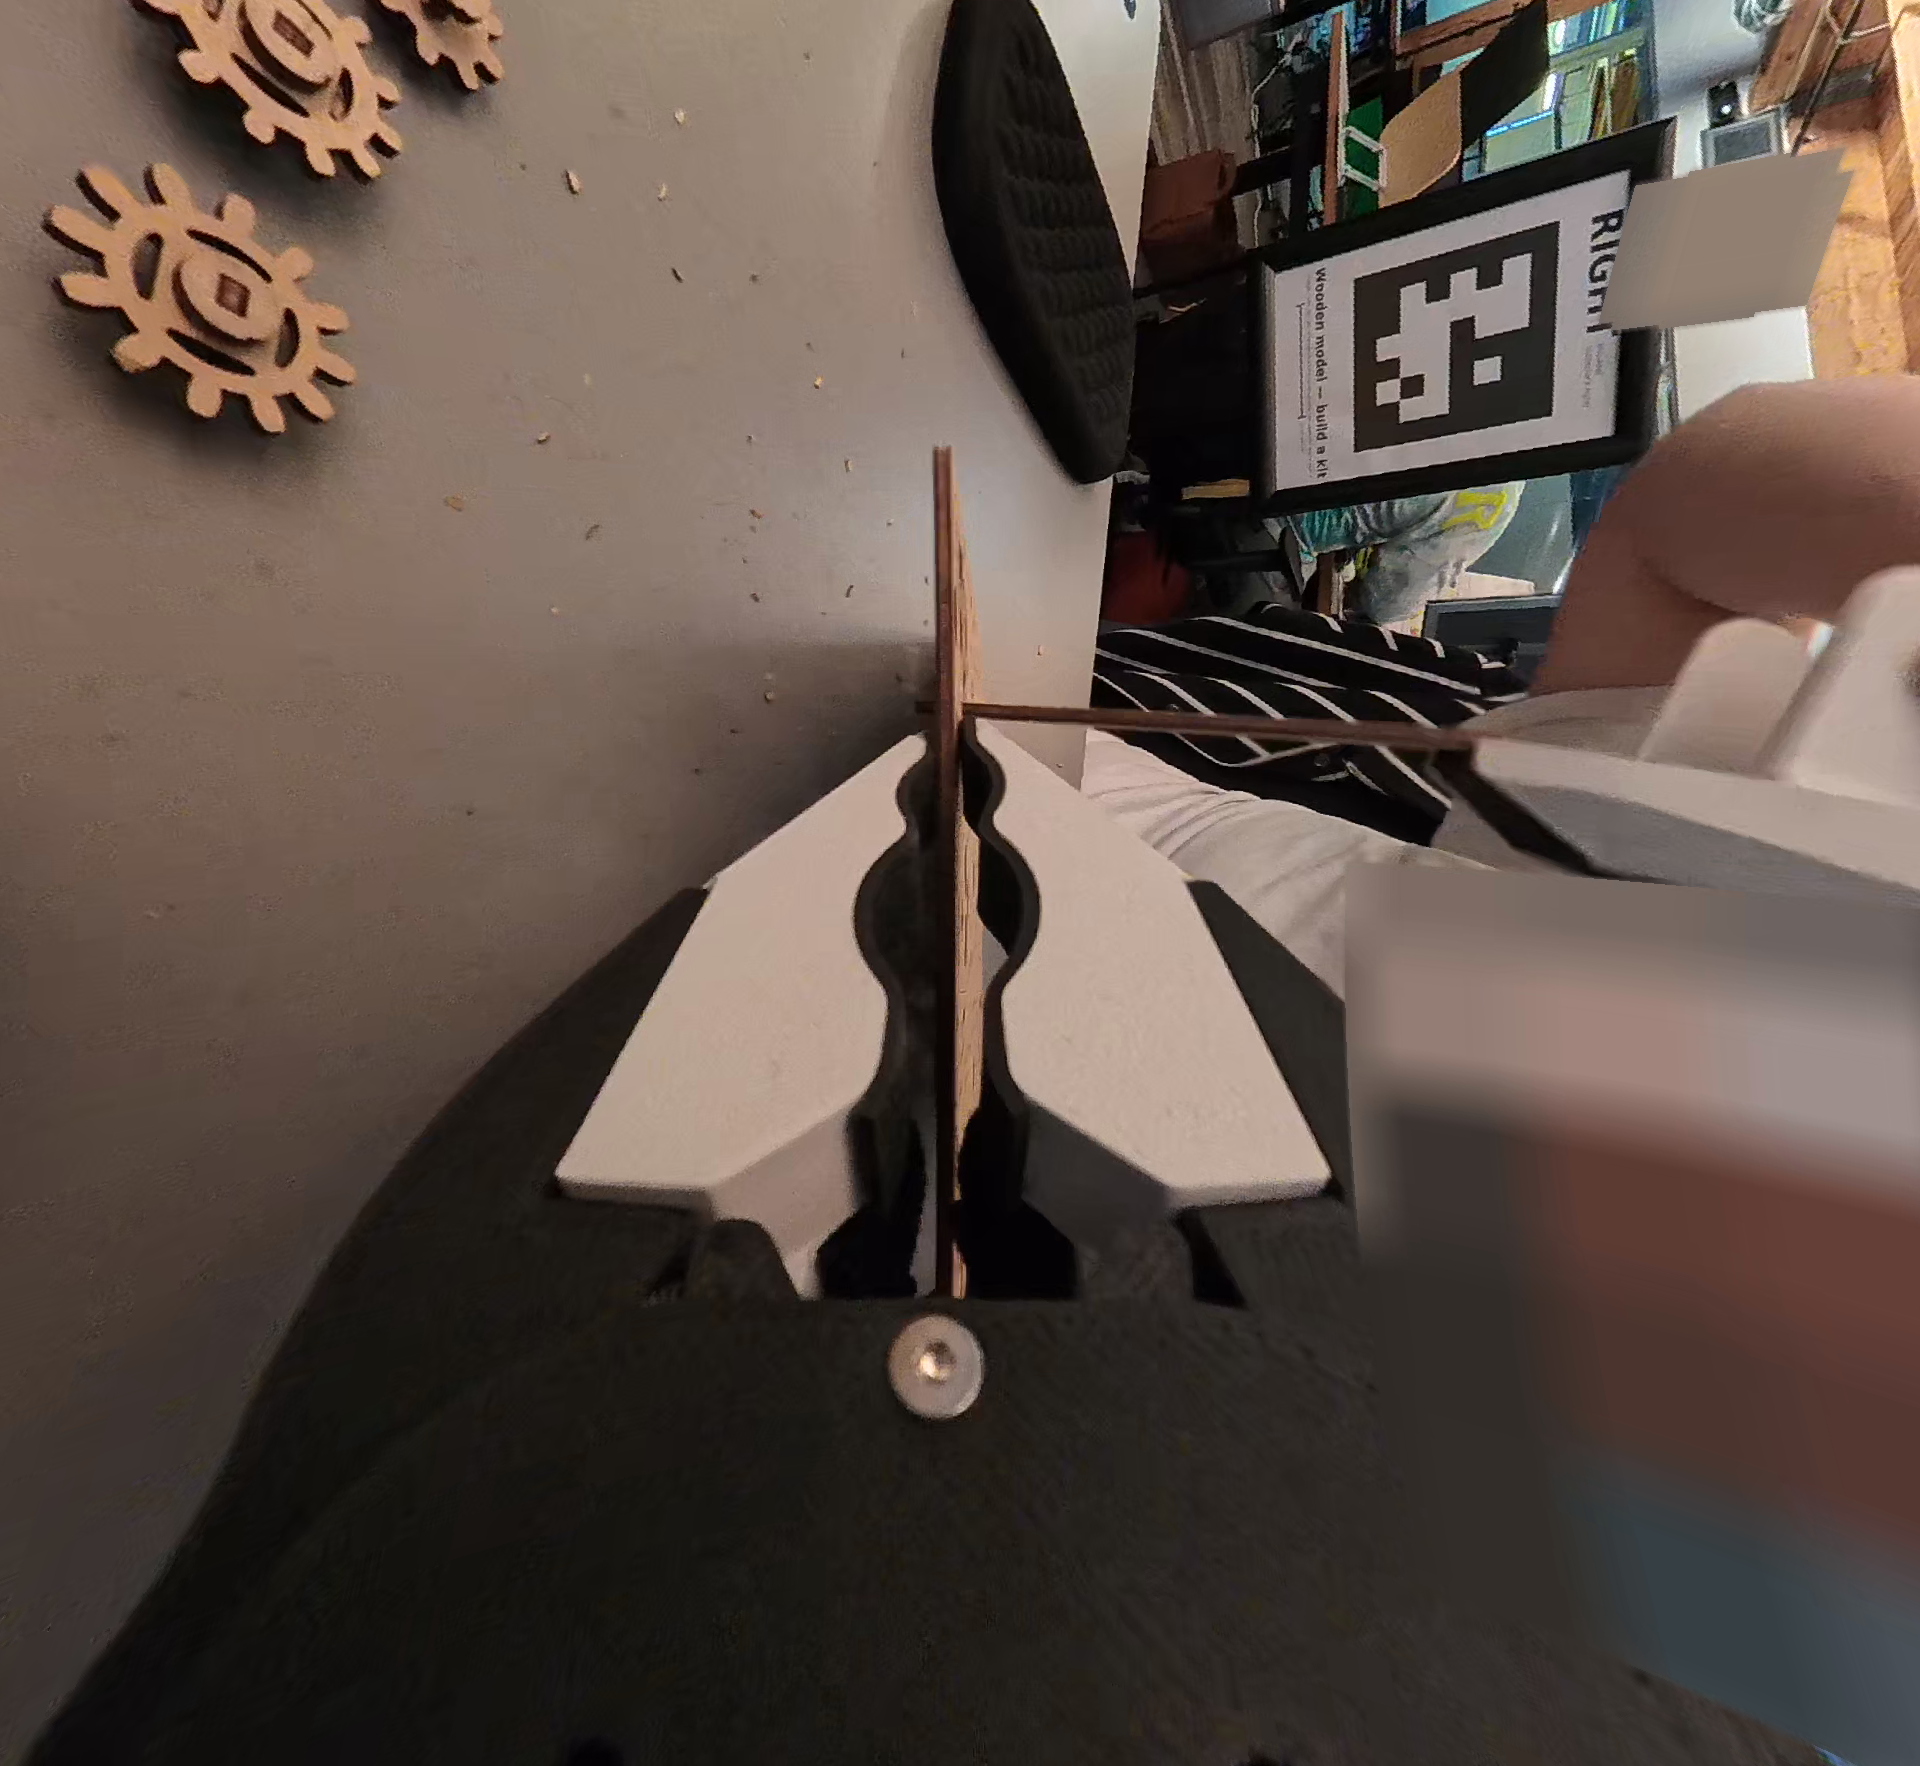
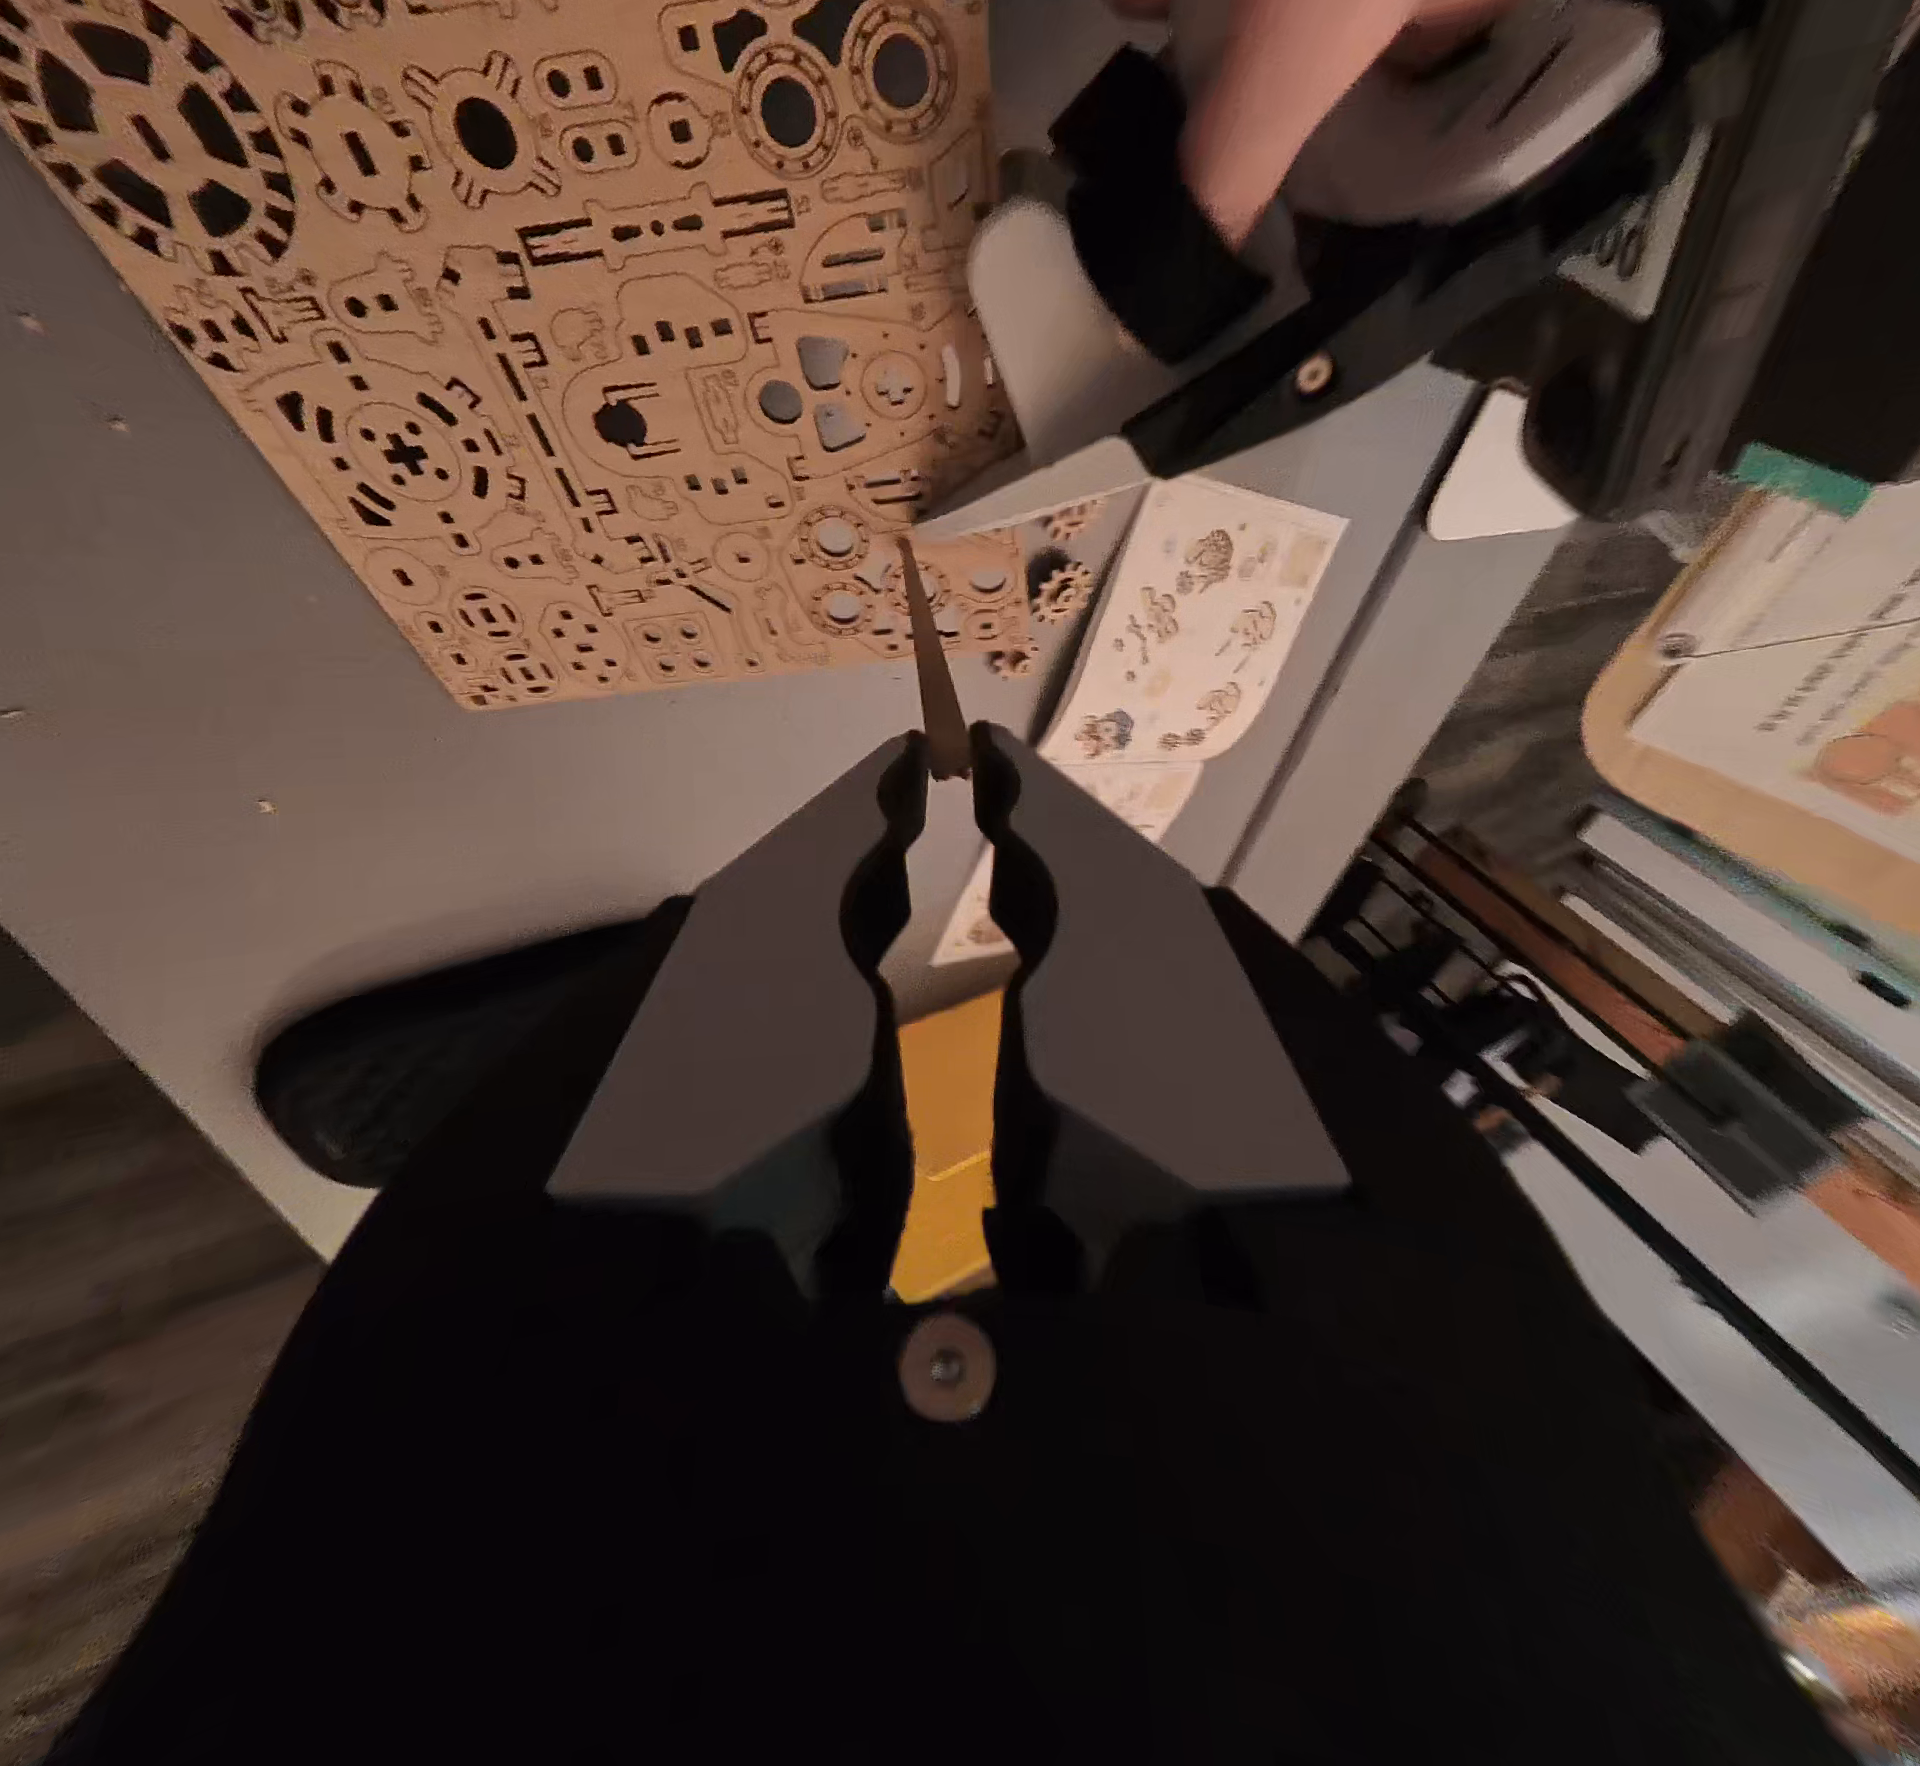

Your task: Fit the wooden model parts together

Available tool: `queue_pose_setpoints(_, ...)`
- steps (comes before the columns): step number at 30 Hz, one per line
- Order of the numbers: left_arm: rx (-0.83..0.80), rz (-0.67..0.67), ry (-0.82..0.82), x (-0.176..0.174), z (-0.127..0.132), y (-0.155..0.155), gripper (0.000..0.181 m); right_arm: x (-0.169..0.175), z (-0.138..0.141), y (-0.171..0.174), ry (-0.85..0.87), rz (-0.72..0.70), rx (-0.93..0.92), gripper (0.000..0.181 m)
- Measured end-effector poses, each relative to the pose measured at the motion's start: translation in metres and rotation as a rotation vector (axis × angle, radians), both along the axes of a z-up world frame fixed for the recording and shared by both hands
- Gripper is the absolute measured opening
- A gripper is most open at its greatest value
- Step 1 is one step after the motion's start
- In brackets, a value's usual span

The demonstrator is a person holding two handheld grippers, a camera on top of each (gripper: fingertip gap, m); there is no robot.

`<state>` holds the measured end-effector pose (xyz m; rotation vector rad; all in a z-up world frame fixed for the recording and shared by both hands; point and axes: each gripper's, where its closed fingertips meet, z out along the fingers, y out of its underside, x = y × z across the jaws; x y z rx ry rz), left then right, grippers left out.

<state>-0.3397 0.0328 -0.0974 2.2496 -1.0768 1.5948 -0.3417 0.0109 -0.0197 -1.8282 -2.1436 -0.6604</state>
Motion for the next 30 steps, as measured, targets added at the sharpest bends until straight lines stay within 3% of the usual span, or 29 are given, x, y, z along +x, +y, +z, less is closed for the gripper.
queue_pose_setpoints(4,0.01,-0.016,0.007,-0.001,0.0,-0.003,0.001,0.01,-0.011,-0.007,0.063,0.12,-0.044,0.008)
queue_pose_setpoints(5,0.009,-0.013,0.01,0.0,-0.001,-0.003,0.001,0.008,-0.012,-0.004,0.084,0.145,-0.009,0.001)
queue_pose_setpoints(7,-0.053,-0.041,-0.076,0.005,0.016,-0.012,0.002,0.004,-0.024,-0.009,0.136,0.135,-0.037,0.0)
queue_pose_setpoints(12,0.027,-0.067,0.005,0.006,0.004,-0.018,0.001,0.01,-0.035,0.007,0.167,0.075,0.06,0.003)
queue_pose_setpoints(15,0.005,-0.065,0.017,0.005,-0.001,-0.017,0.001,-0.005,-0.018,0.002,0.412,0.041,0.05,0.021)
queue_pose_setpoints(18,-0.019,-0.067,0.014,0.004,-0.004,-0.016,0.001,-0.011,0.018,-0.006,0.698,0.069,0.061,0.05)
queue_pose_setpoints(21,-0.023,-0.091,0.006,0.004,-0.004,-0.019,0.001,0.006,0.03,-0.017,0.962,0.092,-0.02,0.07)
queue_pose_setpoints(23,-0.027,-0.114,0.0,0.003,-0.004,-0.021,0.001,0.018,0.015,-0.023,1.109,0.107,-0.132,0.069)
queue_pose_setpoints(25,-0.037,-0.148,-0.011,0.002,-0.006,-0.025,0.001,0.021,-0.002,-0.023,1.207,0.183,-0.155,0.048)
queue_pose_setpoints(28,-0.071,-0.182,-0.009,0.001,-0.011,-0.03,0.001,0.012,-0.009,-0.027,1.266,0.41,-0.067,0.038)
queue_pose_setpoints(30,-0.086,-0.189,-0.012,0.001,-0.013,-0.031,0.001,0.005,-0.013,-0.031,1.272,0.45,-0.127,0.03)
